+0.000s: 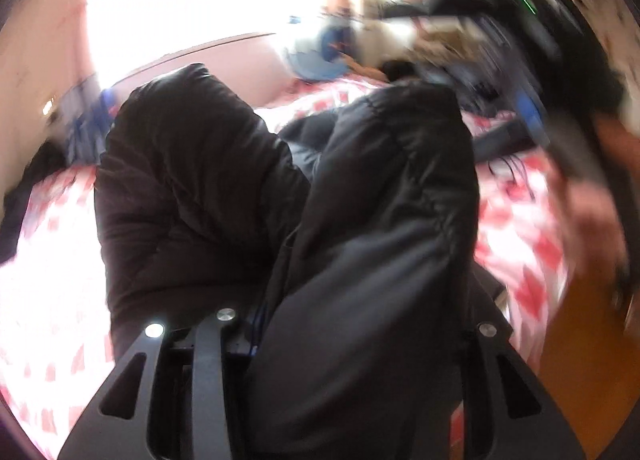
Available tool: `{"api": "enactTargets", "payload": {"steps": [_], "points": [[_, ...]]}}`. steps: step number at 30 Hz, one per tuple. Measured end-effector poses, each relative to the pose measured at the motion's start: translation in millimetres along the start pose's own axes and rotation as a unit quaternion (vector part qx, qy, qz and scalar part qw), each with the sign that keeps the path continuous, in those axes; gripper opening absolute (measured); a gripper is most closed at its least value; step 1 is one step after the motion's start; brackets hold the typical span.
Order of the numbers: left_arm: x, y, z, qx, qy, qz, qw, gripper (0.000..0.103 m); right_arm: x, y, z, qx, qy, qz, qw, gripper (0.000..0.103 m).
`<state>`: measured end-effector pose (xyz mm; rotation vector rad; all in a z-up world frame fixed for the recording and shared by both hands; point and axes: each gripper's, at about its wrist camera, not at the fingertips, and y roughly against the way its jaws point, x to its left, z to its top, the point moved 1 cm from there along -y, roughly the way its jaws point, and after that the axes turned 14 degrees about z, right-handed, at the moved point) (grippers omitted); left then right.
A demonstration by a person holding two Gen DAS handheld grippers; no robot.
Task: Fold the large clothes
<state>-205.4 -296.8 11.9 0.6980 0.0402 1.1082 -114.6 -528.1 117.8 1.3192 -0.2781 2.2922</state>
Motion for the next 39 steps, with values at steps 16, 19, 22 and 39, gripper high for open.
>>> {"api": "enactTargets", "payload": {"steps": [16, 19, 22, 39], "points": [[8, 29, 3, 0.074, -0.034, -0.154, 0.9848, 0.047, -55, -65, 8, 0.194, 0.09, -0.359, 0.909, 0.096], [68, 35, -1, 0.098, 0.085, -0.216, 0.9678, 0.055, -65, -57, -9, 0.192, 0.087, -0.372, 0.904, 0.096], [136, 26, -18, 0.109, 0.203, -0.225, 0.9467, 0.062, -72, -51, -19, 0.193, 0.082, -0.38, 0.901, 0.096], [151, -89, -34, 0.183, 0.285, -0.229, 0.9127, 0.08, -99, -41, -49, 0.13, 0.066, -0.419, 0.896, 0.097]]}}
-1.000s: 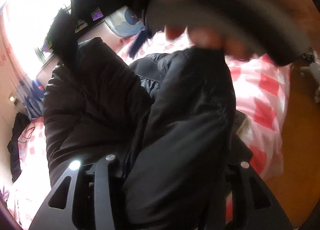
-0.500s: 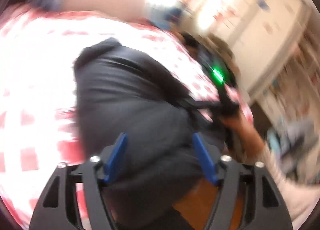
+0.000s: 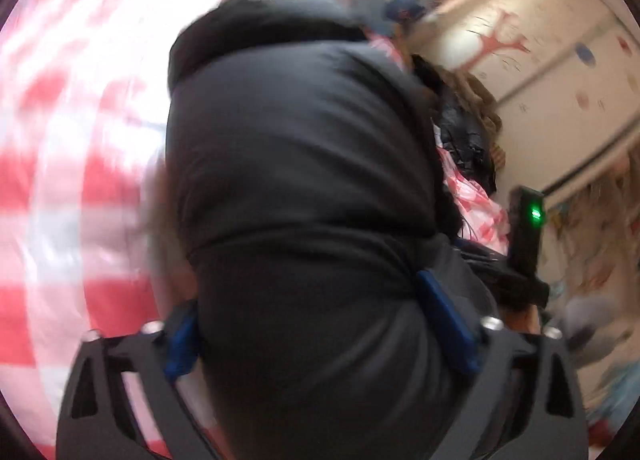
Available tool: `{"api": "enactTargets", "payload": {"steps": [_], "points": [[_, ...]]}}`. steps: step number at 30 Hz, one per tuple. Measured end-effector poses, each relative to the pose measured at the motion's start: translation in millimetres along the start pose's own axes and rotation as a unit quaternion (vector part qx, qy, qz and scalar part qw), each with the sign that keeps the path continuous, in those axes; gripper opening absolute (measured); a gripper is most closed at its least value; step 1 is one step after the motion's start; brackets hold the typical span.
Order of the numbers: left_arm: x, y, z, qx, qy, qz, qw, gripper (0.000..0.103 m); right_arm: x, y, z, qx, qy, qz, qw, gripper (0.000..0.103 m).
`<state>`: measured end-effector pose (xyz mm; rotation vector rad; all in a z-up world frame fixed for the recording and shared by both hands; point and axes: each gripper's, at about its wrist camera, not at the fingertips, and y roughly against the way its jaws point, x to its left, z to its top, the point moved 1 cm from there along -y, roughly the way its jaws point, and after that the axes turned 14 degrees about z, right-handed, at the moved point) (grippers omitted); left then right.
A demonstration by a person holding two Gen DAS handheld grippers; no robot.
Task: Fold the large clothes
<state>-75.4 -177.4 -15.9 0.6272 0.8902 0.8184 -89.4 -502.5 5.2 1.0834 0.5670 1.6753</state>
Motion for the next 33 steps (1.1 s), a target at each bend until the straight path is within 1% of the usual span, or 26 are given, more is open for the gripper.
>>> {"api": "enactTargets", "payload": {"steps": [3, 5, 6, 7, 9, 11, 12, 13, 14, 15, 16, 17, 18, 19, 20, 22, 24, 25, 26, 27, 28, 29, 30, 31, 32, 33], "points": [[-11, 17, 7, -0.029, -0.036, 0.004, 0.9989, 0.071, 15, -8, -3, -0.034, 0.004, 0.026, 0.999, 0.097], [-8, 34, 11, -0.048, -0.053, 0.02, 0.9972, 0.07, 41, -19, 3, -0.055, 0.019, 0.034, 0.998, 0.097], [-5, 41, 14, -0.058, -0.058, 0.031, 0.9962, 0.068, 58, -26, 10, -0.064, 0.028, 0.044, 0.997, 0.097], [3, 53, 17, -0.073, -0.06, 0.048, 0.9944, 0.068, 72, -33, 16, -0.07, 0.034, 0.055, 0.995, 0.096], [21, 75, 24, -0.098, -0.058, 0.081, 0.9902, 0.067, 105, -52, 31, -0.08, 0.042, 0.092, 0.992, 0.096], [49, 104, 30, -0.121, -0.046, 0.127, 0.9834, 0.067, 146, -76, 46, -0.09, 0.066, 0.128, 0.985, 0.095], [62, 114, 30, -0.13, -0.042, 0.15, 0.9792, 0.067, 170, -93, 53, -0.086, 0.084, 0.146, 0.982, 0.095], [79, 122, 29, -0.133, -0.039, 0.184, 0.973, 0.067, 185, -106, 56, -0.076, 0.098, 0.146, 0.981, 0.095], [95, 120, 26, -0.125, -0.033, 0.213, 0.9685, 0.067, 199, -124, 59, -0.055, 0.112, 0.13, 0.984, 0.095], [118, 115, 22, -0.097, -0.013, 0.237, 0.9667, 0.067, 209, -140, 60, -0.035, 0.127, 0.112, 0.985, 0.095], [137, 110, 19, -0.068, 0.011, 0.245, 0.9671, 0.067, 213, -154, 59, -0.021, 0.14, 0.088, 0.986, 0.095], [157, 104, 12, -0.04, 0.04, 0.244, 0.9682, 0.068, 209, -162, 58, -0.013, 0.138, 0.082, 0.987, 0.096], [171, 101, 5, -0.031, 0.062, 0.227, 0.9715, 0.069, 199, -167, 56, -0.005, 0.124, 0.094, 0.988, 0.096], [176, 103, 2, -0.036, 0.066, 0.216, 0.9735, 0.069, 187, -169, 54, 0.006, 0.105, 0.115, 0.988, 0.096], [173, 104, 1, -0.047, 0.061, 0.213, 0.9739, 0.071, 181, -169, 51, 0.018, 0.101, 0.118, 0.988, 0.096], [153, 104, 8, -0.073, 0.042, 0.238, 0.9676, 0.071, 177, -165, 47, 0.027, 0.109, 0.103, 0.988, 0.096], [135, 99, 19, -0.081, 0.03, 0.26, 0.9617, 0.072, 169, -162, 48, 0.031, 0.098, 0.106, 0.989, 0.096], [135, 98, 20, -0.076, 0.026, 0.266, 0.9605, 0.073, 165, -162, 50, 0.031, 0.09, 0.109, 0.989, 0.096], [133, 94, 23, -0.059, 0.017, 0.278, 0.9587, 0.076, 162, -163, 52, 0.03, 0.082, 0.115, 0.99, 0.096], [132, 92, 25, -0.042, 0.006, 0.284, 0.9579, 0.076, 160, -162, 54, 0.026, 0.08, 0.12, 0.989, 0.096], [135, 101, 24, -0.05, 0.011, 0.278, 0.9593, 0.076, 160, -162, 56, 0.022, 0.082, 0.123, 0.989, 0.096], [133, 109, 26, -0.064, 0.022, 0.258, 0.9637, 0.076, 159, -162, 56, 0.017, 0.081, 0.123, 0.989, 0.096], [138, 125, 24, -0.086, 0.046, 0.215, 0.9717, 0.076, 159, -162, 55, 0.013, 0.079, 0.122, 0.989, 0.096], [155, 147, 11, -0.113, 0.064, 0.196, 0.9719, 0.076, 157, -164, 53, 0.011, 0.072, 0.127, 0.989, 0.096], [159, 163, 9, -0.149, 0.075, 0.187, 0.968, 0.076, 154, -167, 52, 0.014, 0.063, 0.137, 0.988, 0.096], [159, 175, 11, -0.178, 0.076, 0.188, 0.963, 0.076, 153, -170, 52, 0.019, 0.053, 0.147, 0.988, 0.096]]}}
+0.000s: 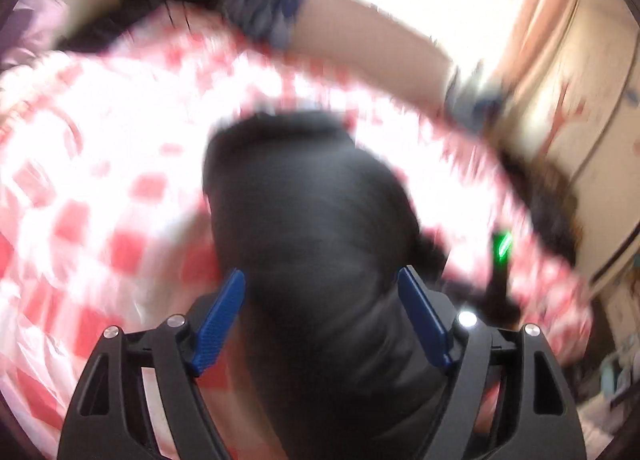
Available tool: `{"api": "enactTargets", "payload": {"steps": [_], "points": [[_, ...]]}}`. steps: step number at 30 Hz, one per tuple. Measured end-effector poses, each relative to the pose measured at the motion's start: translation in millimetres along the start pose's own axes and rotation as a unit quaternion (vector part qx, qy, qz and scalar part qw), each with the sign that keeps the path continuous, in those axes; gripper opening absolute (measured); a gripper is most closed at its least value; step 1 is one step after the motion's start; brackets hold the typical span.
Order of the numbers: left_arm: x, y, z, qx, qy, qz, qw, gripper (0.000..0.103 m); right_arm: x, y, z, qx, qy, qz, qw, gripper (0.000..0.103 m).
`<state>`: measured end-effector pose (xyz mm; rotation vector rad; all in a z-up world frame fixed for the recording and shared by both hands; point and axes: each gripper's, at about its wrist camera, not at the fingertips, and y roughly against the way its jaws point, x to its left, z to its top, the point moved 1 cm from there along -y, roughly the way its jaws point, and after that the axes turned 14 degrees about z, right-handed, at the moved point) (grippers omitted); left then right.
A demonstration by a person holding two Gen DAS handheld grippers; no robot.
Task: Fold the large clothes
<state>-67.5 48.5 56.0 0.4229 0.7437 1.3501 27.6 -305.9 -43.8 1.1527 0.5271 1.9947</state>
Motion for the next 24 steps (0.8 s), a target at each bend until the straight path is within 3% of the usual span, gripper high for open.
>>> {"api": "enactTargets", "payload": {"steps": [4, 8, 10, 12, 13, 15, 16, 18, 19, 22, 24], "points": [[-31, -17, 17, -0.002, -0.054, -0.028, 0.9982, 0.076, -1, 21, 10, -0.002, -0.024, 0.006, 1.0, 0.096], [-73, -76, 0, 0.054, -0.134, -0.008, 0.9895, 0.076, 9, 77, 25, -0.086, -0.026, -0.027, 0.996, 0.096], [-90, -92, -10, 0.053, -0.162, 0.008, 0.9853, 0.079, 25, 91, 38, -0.109, -0.017, -0.006, 0.994, 0.096], [-99, -94, -16, 0.044, -0.173, 0.011, 0.9838, 0.085, 35, 79, 53, -0.096, -0.015, 0.015, 0.995, 0.096], [-101, -94, -18, 0.041, -0.176, 0.012, 0.9835, 0.085, 32, 69, 56, -0.088, -0.018, 0.005, 0.996, 0.096], [-99, -95, -21, 0.036, -0.181, 0.009, 0.9829, 0.086, 11, 27, 62, -0.063, -0.014, -0.054, 0.996, 0.096], [-96, -96, -21, 0.034, -0.179, 0.001, 0.9833, 0.086, -4, 11, 62, -0.054, -0.015, -0.059, 0.997, 0.096], [-86, -96, -16, 0.036, -0.161, -0.024, 0.986, 0.086, -43, -28, 54, -0.05, -0.093, 0.003, 0.994, 0.097], [-82, -97, -13, 0.037, -0.159, -0.025, 0.9862, 0.087, -54, -33, 45, -0.063, -0.128, 0.028, 0.989, 0.097], [-69, -97, -11, 0.051, -0.143, -0.041, 0.9876, 0.087, -41, -27, 39, -0.051, -0.102, 0.005, 0.993, 0.096], [-61, -88, -13, 0.047, -0.141, -0.032, 0.9884, 0.087, -26, -1, 37, -0.069, -0.073, -0.003, 0.995, 0.096]]}}
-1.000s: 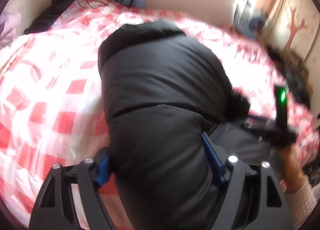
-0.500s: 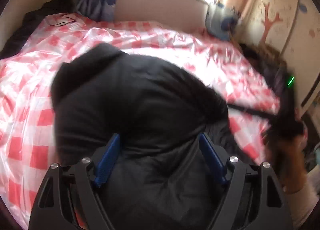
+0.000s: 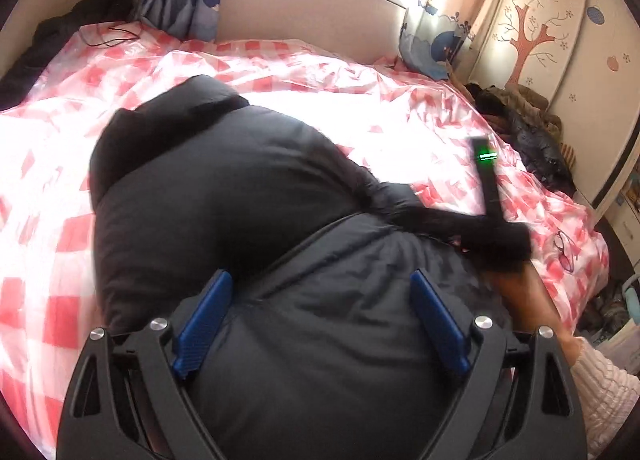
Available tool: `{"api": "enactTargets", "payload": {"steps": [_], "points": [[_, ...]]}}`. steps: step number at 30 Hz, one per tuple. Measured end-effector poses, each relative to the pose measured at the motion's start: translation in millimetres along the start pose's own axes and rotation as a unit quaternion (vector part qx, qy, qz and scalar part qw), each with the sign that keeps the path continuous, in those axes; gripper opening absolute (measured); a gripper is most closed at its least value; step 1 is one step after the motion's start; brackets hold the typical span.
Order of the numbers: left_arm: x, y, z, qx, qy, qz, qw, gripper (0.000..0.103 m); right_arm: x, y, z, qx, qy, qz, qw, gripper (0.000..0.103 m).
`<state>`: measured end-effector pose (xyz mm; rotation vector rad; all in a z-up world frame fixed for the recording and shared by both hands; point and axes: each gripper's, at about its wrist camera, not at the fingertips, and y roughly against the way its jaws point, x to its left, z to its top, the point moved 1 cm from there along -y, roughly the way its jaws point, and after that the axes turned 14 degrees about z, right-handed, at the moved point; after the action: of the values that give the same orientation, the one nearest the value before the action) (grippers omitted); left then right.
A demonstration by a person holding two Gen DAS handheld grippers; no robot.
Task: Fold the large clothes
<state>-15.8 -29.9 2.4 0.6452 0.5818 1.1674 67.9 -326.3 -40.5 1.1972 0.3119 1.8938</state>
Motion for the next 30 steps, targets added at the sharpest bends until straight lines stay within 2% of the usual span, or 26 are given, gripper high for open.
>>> {"api": "enactTargets", "payload": {"steps": [3, 4, 5, 6, 8, 9, 11, 13, 15, 18, 22, 27, 30], "points": [[6, 12, -7, -0.006, 0.0, 0.009, 0.9999, 0.087, 33, 53, -25, -0.051, 0.101, -0.02, 0.993, 0.096], [9, 17, -10, -0.009, 0.003, 0.008, 0.9999, 0.087, 37, 55, -34, -0.042, 0.118, -0.039, 0.991, 0.096], [11, 18, -11, -0.011, 0.006, 0.009, 0.9999, 0.087, 40, 46, -43, -0.011, 0.134, -0.057, 0.989, 0.096], [12, 19, -12, -0.012, 0.007, 0.008, 0.9999, 0.087, 34, 30, -55, 0.04, 0.135, -0.051, 0.989, 0.096], [14, 22, -13, -0.013, 0.007, 0.008, 0.9999, 0.087, 26, 21, -60, 0.075, 0.1, -0.027, 0.992, 0.096], [16, 26, -13, -0.014, 0.011, 0.015, 0.9997, 0.087, 29, 24, -59, 0.085, 0.103, -0.03, 0.991, 0.096], [20, 31, -13, -0.019, 0.017, 0.026, 0.9993, 0.087, 37, 39, -54, 0.074, 0.107, -0.021, 0.991, 0.096], [27, 38, -12, -0.032, 0.017, 0.054, 0.9979, 0.087, 37, 62, -48, 0.035, 0.087, 0.002, 0.996, 0.096], [34, 43, -13, -0.039, 0.022, 0.074, 0.9963, 0.087, 35, 81, -43, 0.008, 0.069, 0.004, 0.998, 0.096], [43, 47, -15, -0.043, 0.029, 0.092, 0.9944, 0.087, 26, 87, -33, 0.007, 0.047, 0.011, 0.999, 0.096], [48, 54, -20, -0.054, 0.01, 0.131, 0.9898, 0.087, 15, 86, -24, 0.009, 0.012, 0.032, 0.999, 0.096], [47, 60, -25, -0.066, -0.021, 0.172, 0.9826, 0.087, 9, 69, -15, 0.015, -0.004, 0.039, 0.999, 0.096], [46, 60, -27, -0.066, -0.03, 0.182, 0.9805, 0.087, 3, 57, -16, 0.021, -0.016, 0.039, 0.999, 0.096]]}}
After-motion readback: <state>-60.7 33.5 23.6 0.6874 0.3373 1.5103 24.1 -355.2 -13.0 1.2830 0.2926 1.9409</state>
